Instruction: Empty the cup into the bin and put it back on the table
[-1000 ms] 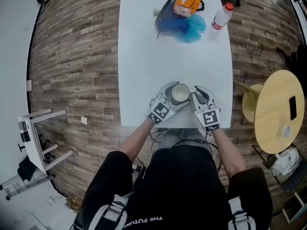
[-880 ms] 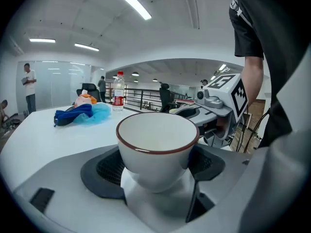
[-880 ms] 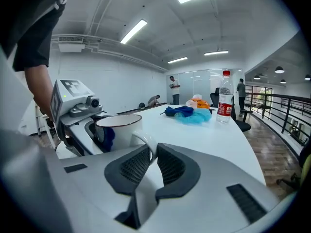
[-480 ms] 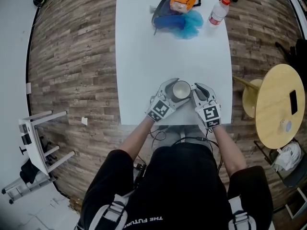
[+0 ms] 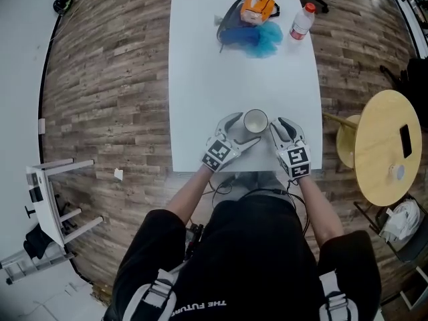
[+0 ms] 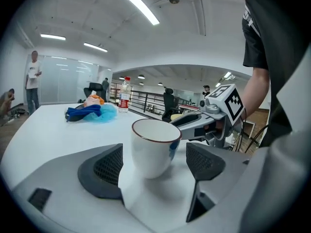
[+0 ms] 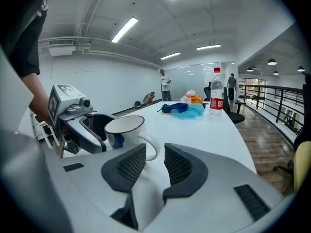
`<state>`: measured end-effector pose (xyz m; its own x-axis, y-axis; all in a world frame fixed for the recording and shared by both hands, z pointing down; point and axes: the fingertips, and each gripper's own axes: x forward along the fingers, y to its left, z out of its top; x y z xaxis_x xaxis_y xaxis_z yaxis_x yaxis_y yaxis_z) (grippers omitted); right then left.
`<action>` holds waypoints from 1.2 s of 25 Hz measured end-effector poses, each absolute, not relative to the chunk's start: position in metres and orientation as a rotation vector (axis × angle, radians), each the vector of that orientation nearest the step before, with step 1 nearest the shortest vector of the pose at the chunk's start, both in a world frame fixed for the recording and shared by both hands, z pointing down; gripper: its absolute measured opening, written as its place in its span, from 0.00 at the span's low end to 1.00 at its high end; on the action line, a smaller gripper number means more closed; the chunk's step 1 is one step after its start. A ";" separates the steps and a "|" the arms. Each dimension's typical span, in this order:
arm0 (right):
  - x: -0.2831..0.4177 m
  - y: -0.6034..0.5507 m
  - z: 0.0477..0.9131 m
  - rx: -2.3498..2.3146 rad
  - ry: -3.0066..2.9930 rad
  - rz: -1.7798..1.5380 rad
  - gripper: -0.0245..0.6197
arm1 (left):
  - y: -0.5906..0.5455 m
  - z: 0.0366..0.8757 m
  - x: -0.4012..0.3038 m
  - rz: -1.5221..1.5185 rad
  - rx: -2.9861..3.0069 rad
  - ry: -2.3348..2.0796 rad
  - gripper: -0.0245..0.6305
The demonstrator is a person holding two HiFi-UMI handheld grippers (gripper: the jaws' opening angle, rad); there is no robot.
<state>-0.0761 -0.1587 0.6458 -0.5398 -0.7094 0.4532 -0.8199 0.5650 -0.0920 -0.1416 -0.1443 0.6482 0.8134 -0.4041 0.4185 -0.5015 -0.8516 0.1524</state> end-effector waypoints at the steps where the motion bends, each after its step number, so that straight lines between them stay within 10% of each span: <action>1: -0.074 -0.158 0.642 1.261 -2.431 0.409 0.21 | -0.144 0.645 -0.149 0.530 2.725 -0.728 0.66; 5: -0.068 -0.150 0.606 1.341 -2.435 0.329 0.20 | -0.139 0.619 -0.186 0.467 2.661 -0.891 0.66; 6: -0.066 -0.147 0.591 1.378 -2.448 0.307 0.20 | -0.138 0.607 -0.195 0.467 2.658 -0.959 0.56; 7: -0.064 -0.143 0.573 1.416 -2.466 0.285 0.20 | -0.138 0.591 -0.203 0.458 2.660 -1.030 0.16; 8: -0.064 -0.140 0.554 1.449 -2.488 0.265 0.20 | -0.137 0.573 -0.209 0.424 2.664 -1.079 0.07; 11: -0.071 -0.128 0.504 1.508 -2.572 0.240 0.06 | -0.132 0.515 -0.213 0.227 2.673 -1.110 0.07; 30: -0.104 -0.057 0.411 1.469 -2.770 0.081 0.06 | -0.067 0.418 -0.170 0.130 2.632 -1.342 0.07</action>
<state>-0.1037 -0.0566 0.4111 -0.5611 -0.8272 0.0289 -0.8275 0.5598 -0.0430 -0.1704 -0.0668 0.4175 0.5881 -0.7927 0.1606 -0.8088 -0.5749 0.1239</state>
